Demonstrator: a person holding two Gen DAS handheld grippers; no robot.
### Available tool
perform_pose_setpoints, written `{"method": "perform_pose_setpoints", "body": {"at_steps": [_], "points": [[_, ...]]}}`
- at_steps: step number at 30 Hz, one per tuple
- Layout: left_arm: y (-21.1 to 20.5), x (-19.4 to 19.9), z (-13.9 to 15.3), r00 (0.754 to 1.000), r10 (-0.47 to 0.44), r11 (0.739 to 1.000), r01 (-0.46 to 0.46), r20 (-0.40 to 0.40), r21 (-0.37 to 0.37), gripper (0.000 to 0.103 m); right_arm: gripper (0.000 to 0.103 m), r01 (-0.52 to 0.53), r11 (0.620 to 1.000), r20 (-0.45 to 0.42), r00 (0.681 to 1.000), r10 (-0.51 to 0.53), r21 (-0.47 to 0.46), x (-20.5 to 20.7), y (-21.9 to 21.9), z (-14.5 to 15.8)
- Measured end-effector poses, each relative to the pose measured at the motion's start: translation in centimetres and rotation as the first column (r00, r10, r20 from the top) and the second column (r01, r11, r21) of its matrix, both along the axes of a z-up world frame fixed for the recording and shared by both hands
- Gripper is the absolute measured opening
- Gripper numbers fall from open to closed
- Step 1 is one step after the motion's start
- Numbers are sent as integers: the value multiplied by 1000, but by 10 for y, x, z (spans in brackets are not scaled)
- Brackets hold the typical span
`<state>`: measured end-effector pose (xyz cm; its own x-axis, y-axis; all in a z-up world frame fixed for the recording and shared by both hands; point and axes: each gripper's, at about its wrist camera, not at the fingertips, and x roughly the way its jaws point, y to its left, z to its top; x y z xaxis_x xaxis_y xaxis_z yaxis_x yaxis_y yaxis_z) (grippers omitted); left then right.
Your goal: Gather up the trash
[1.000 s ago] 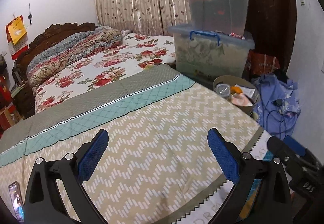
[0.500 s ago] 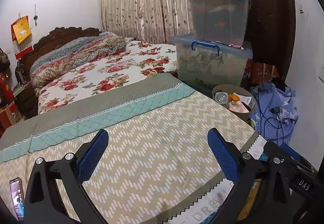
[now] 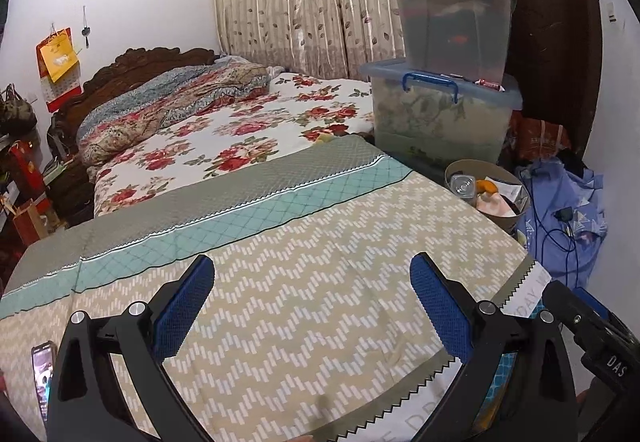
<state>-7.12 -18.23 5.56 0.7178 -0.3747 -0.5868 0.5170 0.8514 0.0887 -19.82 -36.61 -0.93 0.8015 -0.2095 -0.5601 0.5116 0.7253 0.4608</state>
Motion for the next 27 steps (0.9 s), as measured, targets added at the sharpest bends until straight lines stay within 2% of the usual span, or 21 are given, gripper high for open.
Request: {"method": "perform_pose_setpoints", "body": {"at_steps": [27], "points": [[-5,-5,-3,1000,2,999,-3,17,37,94,99,-15,1000,24,1000,15,-23,-4,6,5]]}}
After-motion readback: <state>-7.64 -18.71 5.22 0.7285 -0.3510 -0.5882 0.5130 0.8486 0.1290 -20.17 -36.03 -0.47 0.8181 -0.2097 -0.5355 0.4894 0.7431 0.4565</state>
